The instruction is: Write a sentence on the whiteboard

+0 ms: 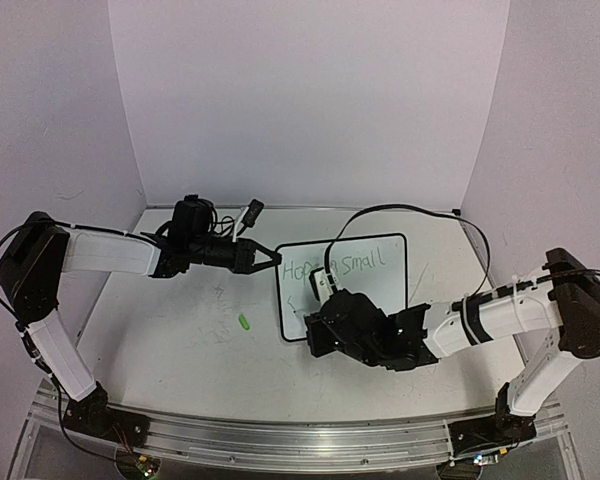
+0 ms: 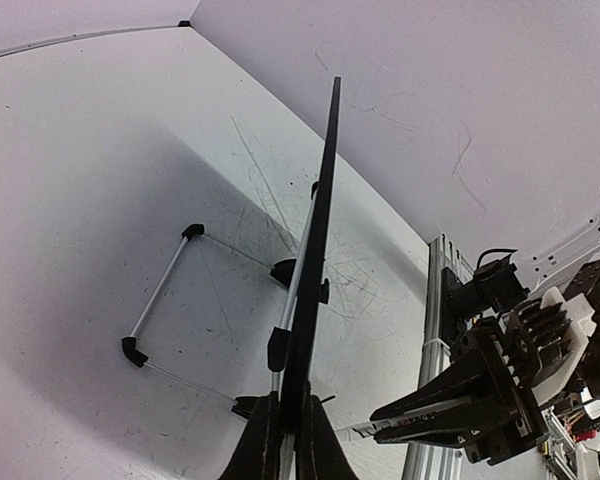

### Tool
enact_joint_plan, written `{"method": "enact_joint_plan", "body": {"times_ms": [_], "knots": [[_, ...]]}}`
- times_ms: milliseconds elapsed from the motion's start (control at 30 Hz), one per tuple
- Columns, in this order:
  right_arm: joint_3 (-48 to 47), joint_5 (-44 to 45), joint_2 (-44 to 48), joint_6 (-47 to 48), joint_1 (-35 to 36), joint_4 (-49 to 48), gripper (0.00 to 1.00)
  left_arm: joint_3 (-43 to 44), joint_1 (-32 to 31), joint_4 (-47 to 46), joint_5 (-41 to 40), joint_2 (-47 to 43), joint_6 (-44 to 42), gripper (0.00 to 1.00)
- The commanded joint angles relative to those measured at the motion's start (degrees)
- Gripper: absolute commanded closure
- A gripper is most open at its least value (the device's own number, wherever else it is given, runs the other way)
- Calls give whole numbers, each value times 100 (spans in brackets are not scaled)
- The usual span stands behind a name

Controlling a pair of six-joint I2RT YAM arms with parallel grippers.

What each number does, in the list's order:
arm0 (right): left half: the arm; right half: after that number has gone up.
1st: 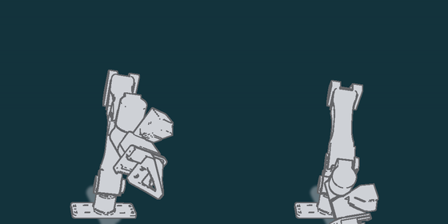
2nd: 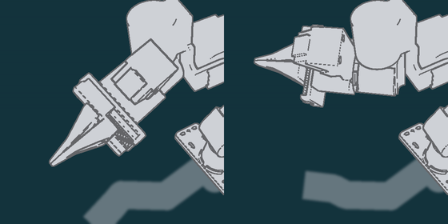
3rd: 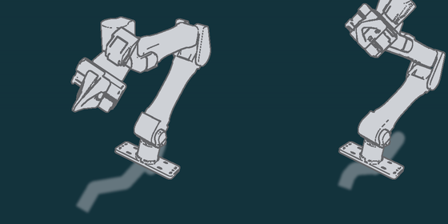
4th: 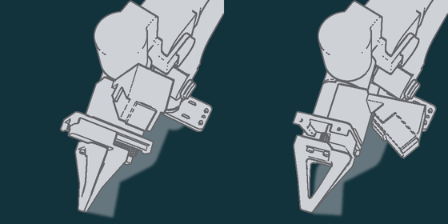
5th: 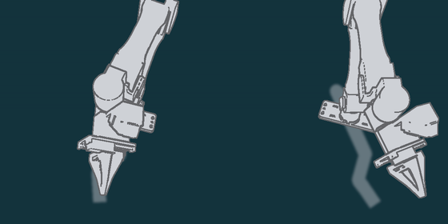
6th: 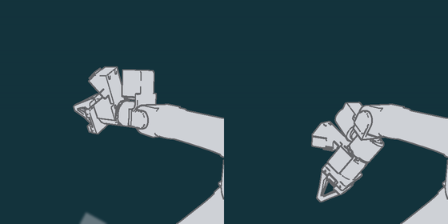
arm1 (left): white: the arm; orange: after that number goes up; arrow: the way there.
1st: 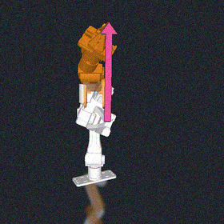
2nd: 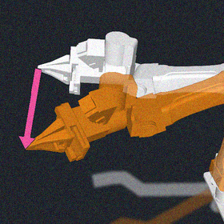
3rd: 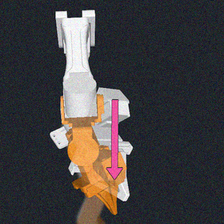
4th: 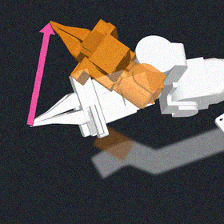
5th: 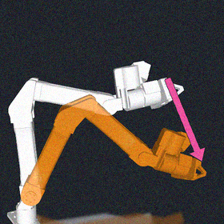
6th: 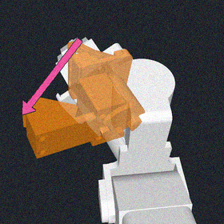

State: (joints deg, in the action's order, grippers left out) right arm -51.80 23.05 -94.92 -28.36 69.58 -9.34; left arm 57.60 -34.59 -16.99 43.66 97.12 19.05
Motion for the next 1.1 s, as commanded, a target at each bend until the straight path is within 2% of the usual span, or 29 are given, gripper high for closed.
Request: {"method": "enact_joint_plan", "body": {"times_ms": [0,267,567,1067], "knots": [[-312,-10,-221,72,30,-71,100,32,0,-190,50,-309,37,100],[-433,-51,-207,142,30,-103,100,34,-4,-190,46,-321,29,100],[-52,276,571,130,-27,-37,100,26,-4,-190,37,-347,22,100],[-364,324,250,299,-234,-24,100,19,-5,-181,37,-334,11,100]]}}
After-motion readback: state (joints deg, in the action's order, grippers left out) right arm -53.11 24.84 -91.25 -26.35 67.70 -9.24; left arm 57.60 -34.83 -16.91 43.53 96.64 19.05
